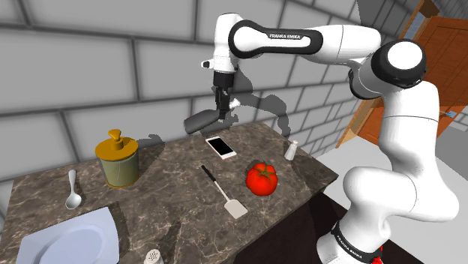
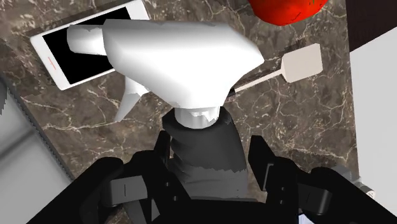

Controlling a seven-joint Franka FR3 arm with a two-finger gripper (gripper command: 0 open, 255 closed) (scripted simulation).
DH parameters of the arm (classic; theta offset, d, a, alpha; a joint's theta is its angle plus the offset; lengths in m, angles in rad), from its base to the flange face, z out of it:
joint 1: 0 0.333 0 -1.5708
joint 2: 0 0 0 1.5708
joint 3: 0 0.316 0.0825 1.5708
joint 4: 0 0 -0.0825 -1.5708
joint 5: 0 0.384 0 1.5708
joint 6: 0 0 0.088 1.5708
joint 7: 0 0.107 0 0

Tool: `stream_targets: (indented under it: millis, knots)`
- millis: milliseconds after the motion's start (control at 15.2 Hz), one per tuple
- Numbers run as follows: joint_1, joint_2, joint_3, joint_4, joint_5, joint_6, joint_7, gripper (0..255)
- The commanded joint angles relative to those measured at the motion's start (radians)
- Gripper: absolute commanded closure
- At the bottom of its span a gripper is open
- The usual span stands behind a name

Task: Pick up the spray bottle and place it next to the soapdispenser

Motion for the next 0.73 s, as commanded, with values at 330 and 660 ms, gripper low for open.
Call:
stream_targets:
  millis: [330, 660]
  knots:
    - [0.015, 0.021, 0.016, 0.083, 0.023, -0.083, -0.01, 255]
    - [0.047, 0.049, 0.048, 0.039, 0.054, -0.056, 0.067, 255]
